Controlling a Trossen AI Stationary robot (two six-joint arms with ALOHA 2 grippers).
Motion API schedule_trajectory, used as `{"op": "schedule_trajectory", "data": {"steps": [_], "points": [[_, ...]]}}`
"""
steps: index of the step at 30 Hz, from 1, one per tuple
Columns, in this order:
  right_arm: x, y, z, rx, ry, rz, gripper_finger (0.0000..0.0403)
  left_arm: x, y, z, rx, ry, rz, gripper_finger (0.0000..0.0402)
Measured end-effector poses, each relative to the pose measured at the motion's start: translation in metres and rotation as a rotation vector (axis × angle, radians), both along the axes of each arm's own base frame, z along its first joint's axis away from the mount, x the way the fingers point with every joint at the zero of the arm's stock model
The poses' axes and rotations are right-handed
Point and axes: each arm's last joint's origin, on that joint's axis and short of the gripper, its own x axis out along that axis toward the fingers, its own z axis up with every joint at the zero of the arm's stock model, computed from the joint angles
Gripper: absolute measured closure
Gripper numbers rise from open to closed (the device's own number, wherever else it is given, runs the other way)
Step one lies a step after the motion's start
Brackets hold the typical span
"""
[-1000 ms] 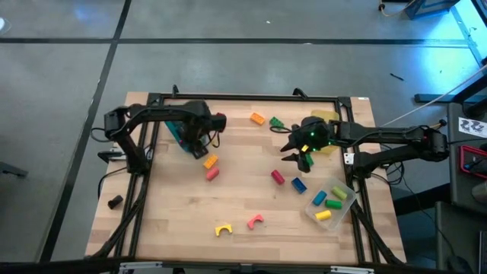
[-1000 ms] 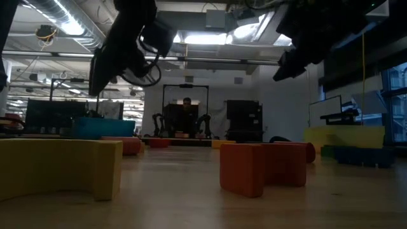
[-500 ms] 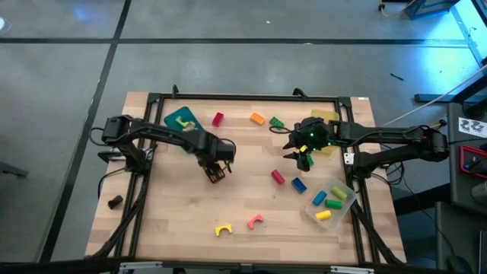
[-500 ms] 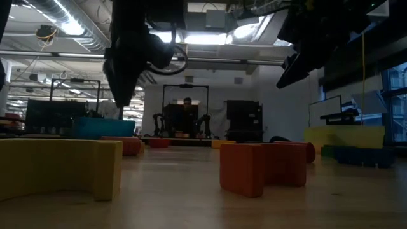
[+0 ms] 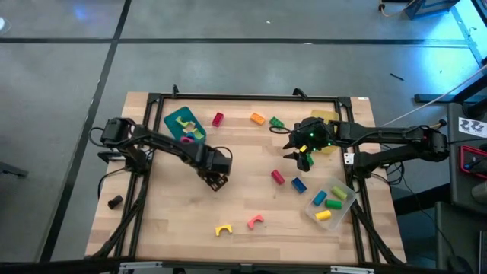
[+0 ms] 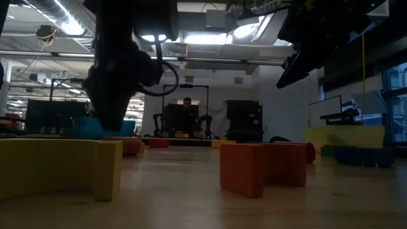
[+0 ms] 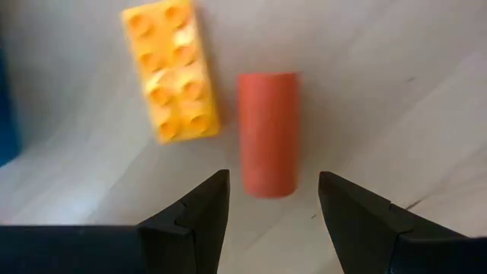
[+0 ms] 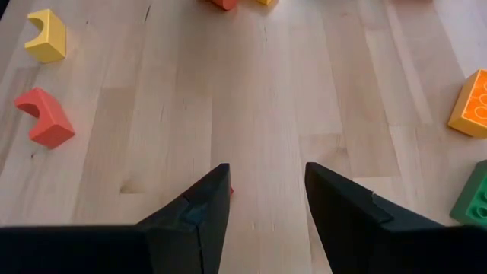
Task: Sort blocks by size
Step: Put the orange cylindrical block into the transparent bin
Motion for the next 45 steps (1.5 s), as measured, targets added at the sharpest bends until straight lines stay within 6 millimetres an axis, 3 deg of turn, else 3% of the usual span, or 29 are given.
{"op": "schedule_trajectory", "data": {"steps": [15,23,25,34,45], "points": [[0.0,0.0,0.0,0.002,-0.001,-0.001,0.023,-0.011,0.0,-0.036,-0.005,-0.066,0.014,0.0215],[0.001,0.0,0.001,-0.005,-0.012,0.028,0.023,-0.012,0.001,-0.039,0.006,-0.092,0.003,0.0283],[0.001,0.001,0.001,-0.007,-0.022,0.036,0.023,-0.01,0.001,-0.039,0.003,-0.108,0.003,0.0284],[0.003,0.0,0.004,0.013,-0.054,0.012,0.023,0.029,-0.005,-0.014,-0.044,-0.434,-0.117,0.0284],[0.014,-0.002,-0.001,0.065,-0.07,-0.039,0.023,0.062,0.009,0.017,0.055,-0.84,-0.232,0.028]]}}
